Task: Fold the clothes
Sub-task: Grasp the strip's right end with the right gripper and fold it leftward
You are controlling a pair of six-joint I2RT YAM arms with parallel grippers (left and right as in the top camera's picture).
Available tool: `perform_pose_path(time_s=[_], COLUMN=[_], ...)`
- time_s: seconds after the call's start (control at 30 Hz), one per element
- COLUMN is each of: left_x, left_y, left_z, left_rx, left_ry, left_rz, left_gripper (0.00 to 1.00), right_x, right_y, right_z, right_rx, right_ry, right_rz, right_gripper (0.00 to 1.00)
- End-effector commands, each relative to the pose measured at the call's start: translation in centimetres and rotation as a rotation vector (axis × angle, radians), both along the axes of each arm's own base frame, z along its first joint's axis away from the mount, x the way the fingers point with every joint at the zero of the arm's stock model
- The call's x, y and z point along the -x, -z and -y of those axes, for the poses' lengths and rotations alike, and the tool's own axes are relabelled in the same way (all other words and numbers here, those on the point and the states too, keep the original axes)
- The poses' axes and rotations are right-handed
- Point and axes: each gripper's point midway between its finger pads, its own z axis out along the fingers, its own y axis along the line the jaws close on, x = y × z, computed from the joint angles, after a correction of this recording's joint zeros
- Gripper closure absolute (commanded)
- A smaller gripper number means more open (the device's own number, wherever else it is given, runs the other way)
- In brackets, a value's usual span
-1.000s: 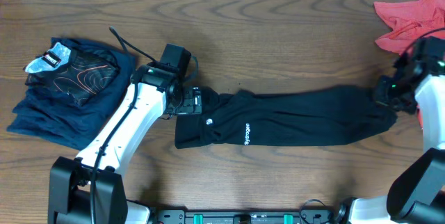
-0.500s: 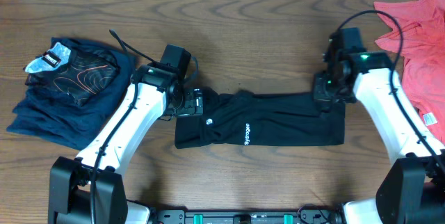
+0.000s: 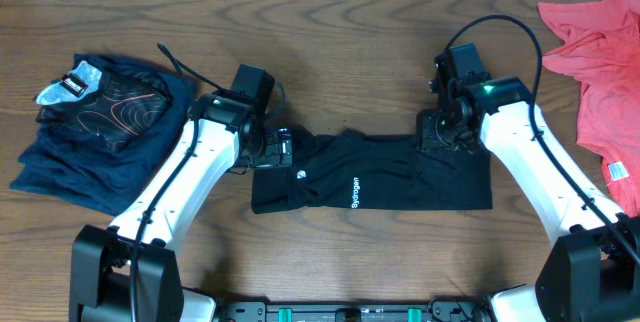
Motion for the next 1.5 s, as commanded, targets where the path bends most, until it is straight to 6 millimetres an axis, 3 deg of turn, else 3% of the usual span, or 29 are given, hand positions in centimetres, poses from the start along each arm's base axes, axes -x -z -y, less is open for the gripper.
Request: perform_pose_path(time_s=[0.0, 0.13, 0.3, 0.4, 0.53, 0.63, 0.8, 0.97, 1.1, 1.3, 1.4, 1.47], left_x=[-0.4, -0.3, -0.4, -0.3, -0.3, -0.3, -0.3, -0.3, -0.3, -0.3, -0.3, -0.3], left_y=[-0.8, -0.7, -0.7, -0.7, -0.7, -0.7, -0.7, -0.7, -0.7, -0.7, -0.7, -0.7], left_z=[-0.1, -0.1, -0.1, -0.1, -0.1, -0.1, -0.1, -0.1, -0.1, -0.1, -0.1, -0.1], left_rx=[0.007, 0.005, 0.006, 0.005, 0.005, 0.005, 0.005, 0.005, 0.005, 0.004, 0.005, 0.005], left_ry=[-0.022, -0.022, -0.023, -0.023, -0.023, -0.023, -0.023, -0.022, -0.023, -0.022, -0.022, -0.023], left_rz=[0.018, 0.013, 0.014, 0.013, 0.013, 0.011, 0.011, 0.011, 0.011, 0.011, 0.011, 0.011], left_gripper=[0.04, 0.0, 0.01, 0.0, 0.0, 0.0, 0.0, 0.0, 0.0, 0.0, 0.0, 0.0], right_x=[0.1, 0.3, 1.3, 2.0, 2.9, 3.6, 5.4, 7.2, 8.4, 8.2, 7.8, 7.3], right_y=[0.4, 0.3, 1.5, 3.4, 6.4, 7.9, 6.8, 5.9, 5.7, 6.9, 7.4, 7.6], right_z=[1.1, 5.4, 6.5, 6.7, 5.4, 3.1, -3.7, -5.1, -4.9, -2.1, -0.5, 0.5], right_rx=[0.062, 0.226, 0.245, 0.252, 0.184, 0.077, -0.265, -0.375, -0.373, -0.197, -0.098, -0.037], right_ry=[0.008, 0.194, 0.214, 0.238, 0.222, 0.138, -0.236, -0.32, -0.33, -0.237, -0.152, -0.091], right_rz=[-0.008, -0.007, -0.051, -0.075, -0.116, -0.16, -0.2, -0.25, -0.297, -0.319, -0.315, -0.302], right_gripper=[0.46, 0.46, 0.54, 0.56, 0.56, 0.56, 0.54, 0.51, 0.47, 0.53, 0.66, 0.62])
